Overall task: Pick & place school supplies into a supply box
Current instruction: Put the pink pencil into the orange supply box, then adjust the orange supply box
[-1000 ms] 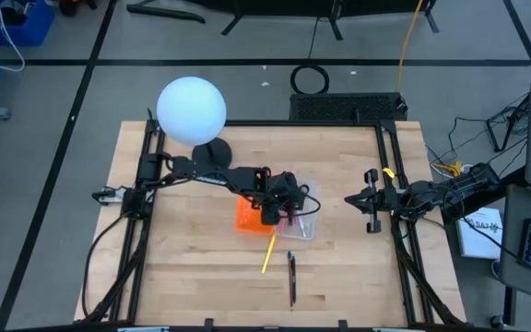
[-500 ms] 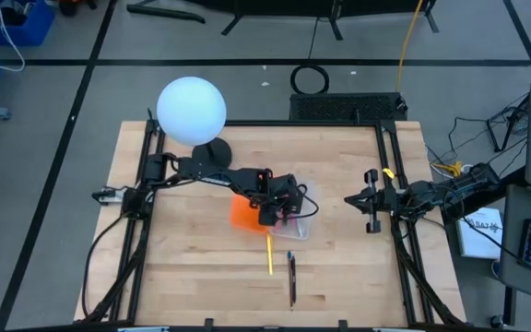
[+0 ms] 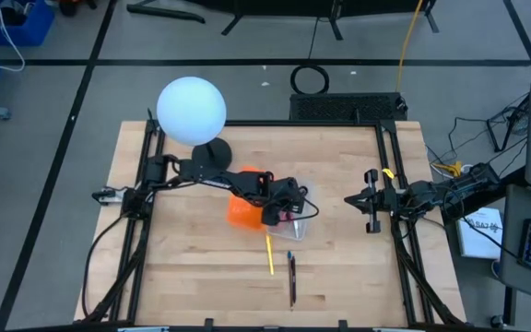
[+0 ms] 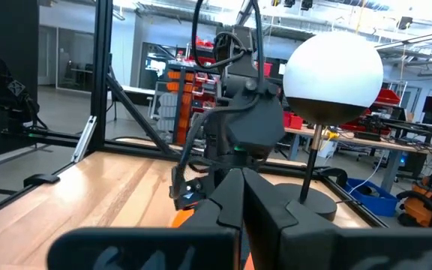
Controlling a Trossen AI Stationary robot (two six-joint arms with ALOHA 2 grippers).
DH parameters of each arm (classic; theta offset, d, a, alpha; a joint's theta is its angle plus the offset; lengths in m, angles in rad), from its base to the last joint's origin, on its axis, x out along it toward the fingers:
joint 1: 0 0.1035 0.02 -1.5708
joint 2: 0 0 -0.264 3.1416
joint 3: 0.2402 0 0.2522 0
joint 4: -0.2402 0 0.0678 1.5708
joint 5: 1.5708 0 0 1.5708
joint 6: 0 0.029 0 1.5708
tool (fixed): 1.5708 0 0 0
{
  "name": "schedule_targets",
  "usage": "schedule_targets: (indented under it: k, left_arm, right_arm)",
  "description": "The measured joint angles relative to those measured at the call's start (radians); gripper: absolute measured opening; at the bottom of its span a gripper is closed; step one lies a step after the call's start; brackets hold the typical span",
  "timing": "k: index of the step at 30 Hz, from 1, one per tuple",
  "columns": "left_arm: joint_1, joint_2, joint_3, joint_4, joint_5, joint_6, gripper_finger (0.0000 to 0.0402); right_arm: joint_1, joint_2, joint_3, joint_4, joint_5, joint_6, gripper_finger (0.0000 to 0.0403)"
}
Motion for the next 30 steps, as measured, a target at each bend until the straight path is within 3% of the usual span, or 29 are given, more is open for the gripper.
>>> schedule_targets:
  k: [8,15,19,25,30]
  left_arm:
    - [-0.009,0.000,0.028,0.012,-0.010,-0.107,0.0032]
    - [-0.009,0.000,0.035,-0.015,-0.010,-0.249,0.0010]
    - [-0.012,0.000,0.035,-0.013,-0.020,-0.268,0.0045]
    - [-0.030,0.000,0.035,0.008,-0.161,-0.291,0.0090]
    - [-0.040,-0.063,0.035,-0.083,-0.233,-0.499,0.0065]
  right_arm:
    - [0.000,0.000,0.000,0.000,0.000,0.025,0.0000]
    - [0.000,0.000,0.000,0.000,-0.001,0.035,0.0000]
    - [0.000,0.000,0.000,0.000,-0.002,0.052,0.0000]
    - [0.000,0.000,0.000,0.000,-0.002,0.051,0.0000]
    - [0.000,0.000,0.000,-0.001,-0.004,0.052,0.0000]
